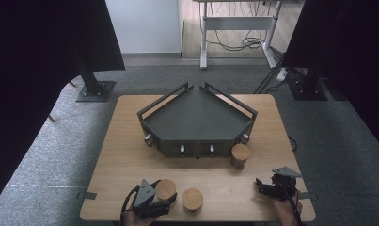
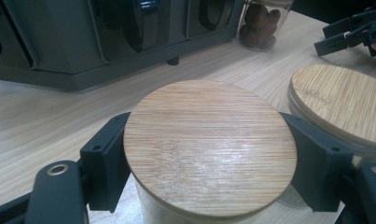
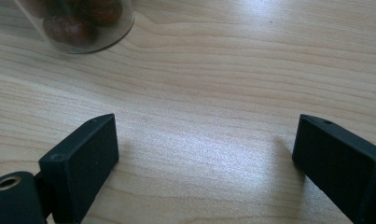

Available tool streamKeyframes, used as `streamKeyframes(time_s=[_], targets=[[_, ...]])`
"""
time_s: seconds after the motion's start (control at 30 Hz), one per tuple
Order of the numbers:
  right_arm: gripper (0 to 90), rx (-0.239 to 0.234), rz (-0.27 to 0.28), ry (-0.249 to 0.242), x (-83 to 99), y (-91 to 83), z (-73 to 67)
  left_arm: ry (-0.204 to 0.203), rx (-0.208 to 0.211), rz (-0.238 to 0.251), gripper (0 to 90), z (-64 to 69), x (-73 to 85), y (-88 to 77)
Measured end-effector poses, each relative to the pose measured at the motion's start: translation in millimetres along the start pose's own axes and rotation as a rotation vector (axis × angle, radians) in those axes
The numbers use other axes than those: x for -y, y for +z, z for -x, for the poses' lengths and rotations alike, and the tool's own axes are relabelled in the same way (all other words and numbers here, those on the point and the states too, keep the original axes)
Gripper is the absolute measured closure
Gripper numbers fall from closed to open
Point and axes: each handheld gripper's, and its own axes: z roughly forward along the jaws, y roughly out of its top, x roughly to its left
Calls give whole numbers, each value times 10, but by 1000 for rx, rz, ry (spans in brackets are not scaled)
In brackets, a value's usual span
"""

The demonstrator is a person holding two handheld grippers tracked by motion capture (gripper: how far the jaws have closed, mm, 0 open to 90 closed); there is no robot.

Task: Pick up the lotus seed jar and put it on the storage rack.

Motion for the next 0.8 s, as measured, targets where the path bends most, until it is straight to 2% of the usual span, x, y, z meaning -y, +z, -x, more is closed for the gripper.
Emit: streamKeyframes(time_s=[0.2,0.8], targets=[[64,0,0,0,0,0,0,-2,1,24,237,21,-7,-29],[64,1,0,0,0,0,-1,-7,-10,44,237,15,-71,-64]])
